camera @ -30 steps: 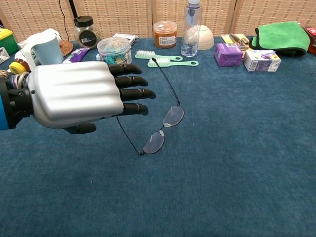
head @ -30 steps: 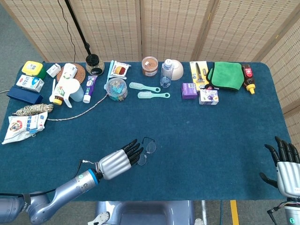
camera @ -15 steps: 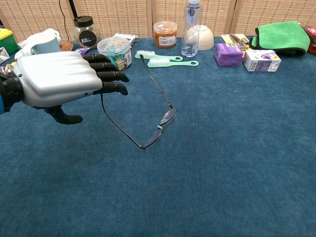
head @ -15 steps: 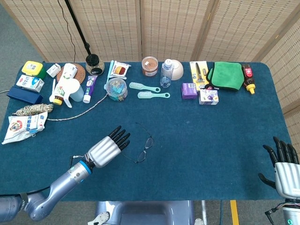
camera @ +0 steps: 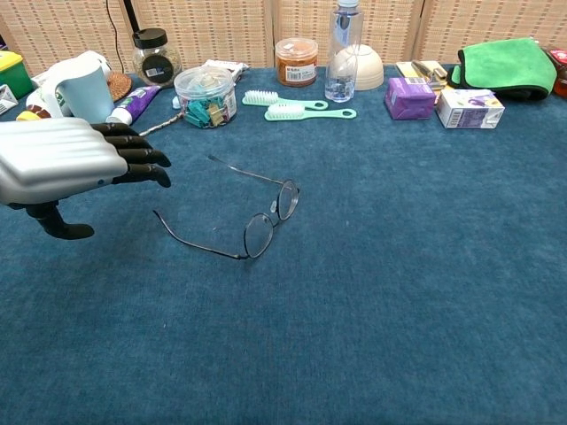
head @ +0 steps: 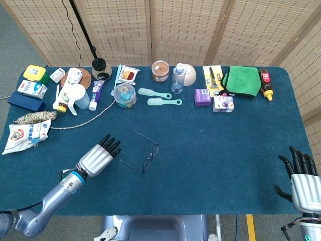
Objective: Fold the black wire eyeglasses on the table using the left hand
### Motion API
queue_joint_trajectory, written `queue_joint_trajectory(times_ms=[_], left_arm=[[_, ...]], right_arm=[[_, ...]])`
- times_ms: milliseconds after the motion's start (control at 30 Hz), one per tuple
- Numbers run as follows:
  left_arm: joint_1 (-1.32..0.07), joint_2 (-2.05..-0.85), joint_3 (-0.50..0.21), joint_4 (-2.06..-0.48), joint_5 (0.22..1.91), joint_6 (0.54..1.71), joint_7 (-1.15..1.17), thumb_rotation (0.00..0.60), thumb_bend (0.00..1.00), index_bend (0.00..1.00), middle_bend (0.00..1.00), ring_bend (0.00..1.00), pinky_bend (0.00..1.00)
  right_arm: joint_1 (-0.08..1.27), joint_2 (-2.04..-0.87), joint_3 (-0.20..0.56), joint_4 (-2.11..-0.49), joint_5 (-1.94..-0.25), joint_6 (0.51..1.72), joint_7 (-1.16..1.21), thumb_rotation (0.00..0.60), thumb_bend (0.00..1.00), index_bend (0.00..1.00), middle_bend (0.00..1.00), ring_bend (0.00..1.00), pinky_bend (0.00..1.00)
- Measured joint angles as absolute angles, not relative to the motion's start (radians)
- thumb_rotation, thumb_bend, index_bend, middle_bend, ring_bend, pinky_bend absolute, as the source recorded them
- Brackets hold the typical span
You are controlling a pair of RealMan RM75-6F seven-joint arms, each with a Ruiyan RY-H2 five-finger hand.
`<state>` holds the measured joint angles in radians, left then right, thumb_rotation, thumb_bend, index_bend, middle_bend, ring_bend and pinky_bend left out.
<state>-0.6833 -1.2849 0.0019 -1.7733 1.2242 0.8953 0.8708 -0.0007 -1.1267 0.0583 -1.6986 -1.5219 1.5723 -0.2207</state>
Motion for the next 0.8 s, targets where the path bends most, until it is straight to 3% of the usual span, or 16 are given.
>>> queue_joint_trajectory(times_ms=[100, 267, 500, 800], left_arm=[[-0.680, -1.268, 0.012, -1.774, 1.209, 0.897, 0.862, 0.590, 0.26, 0.10, 0.09, 0.06, 0.00], [-0.666, -1.253, 0.019, -1.780, 1.261, 0.926, 0.801, 0.584, 0.26, 0.00, 0.00, 0.01, 0.00], [-0.651, -1.238, 0.045, -1.746, 1.478, 0.982, 0.599, 0.508, 0.22, 0.00, 0.00, 0.00, 0.00], [-0.688, -1.258, 0.094, -1.604, 1.761, 1.040, 0.276, 0.496, 0.18, 0.00, 0.00, 0.00, 0.00]], right_arm=[[0.000, -1.127, 0.057, -1.704, -1.527, 1.573, -0.227, 0.600, 0.00, 0.20, 0.02, 0.05, 0.06], [0.000, -1.127, 0.056, -1.711, -1.532, 1.575, -0.234, 0.600, 0.00, 0.20, 0.02, 0.05, 0.06], [-0.004, -1.126, 0.053, -1.715, -1.540, 1.582, -0.234, 0.600, 0.00, 0.20, 0.02, 0.05, 0.06], [-0.015, -1.125, 0.050, -1.711, -1.542, 1.596, -0.225, 0.600, 0.00, 0.20, 0.02, 0.05, 0.06]])
